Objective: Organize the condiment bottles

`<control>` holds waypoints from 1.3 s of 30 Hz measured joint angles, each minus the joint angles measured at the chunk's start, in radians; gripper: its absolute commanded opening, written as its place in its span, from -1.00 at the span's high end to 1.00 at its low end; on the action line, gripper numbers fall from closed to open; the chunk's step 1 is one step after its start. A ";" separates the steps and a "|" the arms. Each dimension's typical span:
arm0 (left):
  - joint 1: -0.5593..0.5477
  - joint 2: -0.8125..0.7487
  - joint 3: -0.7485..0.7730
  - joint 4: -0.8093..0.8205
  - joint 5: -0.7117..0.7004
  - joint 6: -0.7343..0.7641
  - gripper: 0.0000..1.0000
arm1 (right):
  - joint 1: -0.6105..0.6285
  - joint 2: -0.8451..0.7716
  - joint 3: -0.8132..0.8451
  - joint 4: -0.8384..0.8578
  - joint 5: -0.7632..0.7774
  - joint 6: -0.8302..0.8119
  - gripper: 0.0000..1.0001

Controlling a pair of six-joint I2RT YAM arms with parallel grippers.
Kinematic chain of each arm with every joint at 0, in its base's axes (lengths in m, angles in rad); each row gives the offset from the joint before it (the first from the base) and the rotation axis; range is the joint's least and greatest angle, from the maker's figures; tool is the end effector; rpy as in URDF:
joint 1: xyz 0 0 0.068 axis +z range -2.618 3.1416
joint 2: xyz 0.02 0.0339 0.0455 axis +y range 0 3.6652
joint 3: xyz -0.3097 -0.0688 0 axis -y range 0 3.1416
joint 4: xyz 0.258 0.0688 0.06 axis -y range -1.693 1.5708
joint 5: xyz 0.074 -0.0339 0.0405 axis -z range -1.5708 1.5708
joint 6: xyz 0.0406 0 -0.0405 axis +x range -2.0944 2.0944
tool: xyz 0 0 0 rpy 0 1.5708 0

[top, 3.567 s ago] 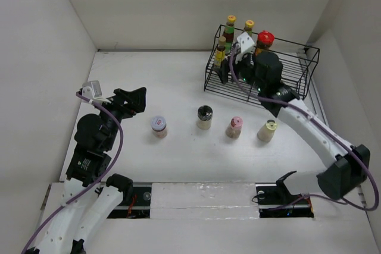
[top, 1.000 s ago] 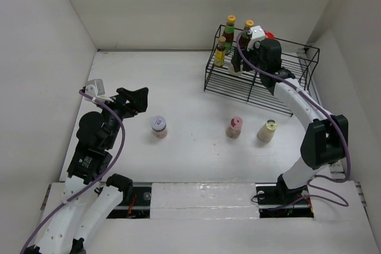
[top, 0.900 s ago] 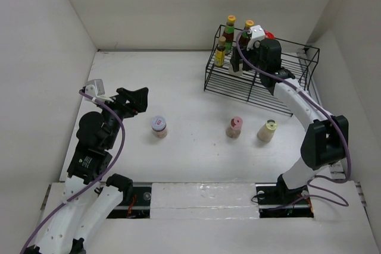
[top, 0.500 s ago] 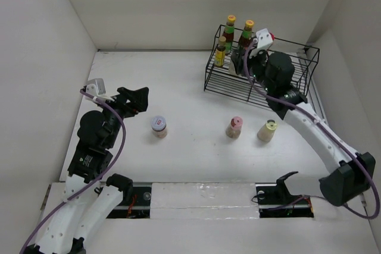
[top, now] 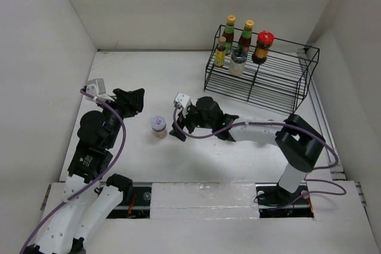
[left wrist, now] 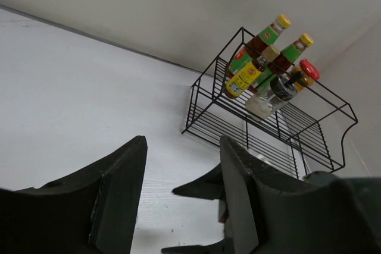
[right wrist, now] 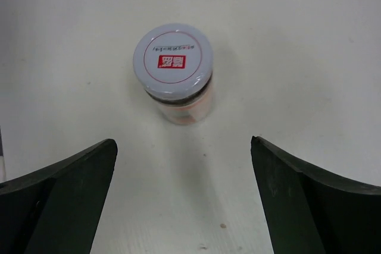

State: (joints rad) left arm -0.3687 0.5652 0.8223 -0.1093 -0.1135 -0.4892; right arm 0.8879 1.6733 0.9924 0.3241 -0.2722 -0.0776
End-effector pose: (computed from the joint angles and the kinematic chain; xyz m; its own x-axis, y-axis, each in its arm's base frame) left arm 0.1004 -0.0338 0.4198 0.0021 -0.5013 -0.8652 0.2884 0.8288 -0.4795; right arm 0.2414 0.3140 0.2663 -0.1495 -0.3021 -0.9415 -0.9205 0.3901 0.0210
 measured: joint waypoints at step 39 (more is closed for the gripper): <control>0.000 -0.020 0.000 0.000 -0.013 0.002 -0.47 | -0.050 -0.280 0.050 0.070 0.138 0.030 0.00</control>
State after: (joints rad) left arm -0.3687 0.5449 0.8223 -0.1097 -0.1265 -0.4877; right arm 0.8383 1.3930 1.0420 0.3943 -0.1345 -0.0479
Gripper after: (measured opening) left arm 0.735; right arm 0.690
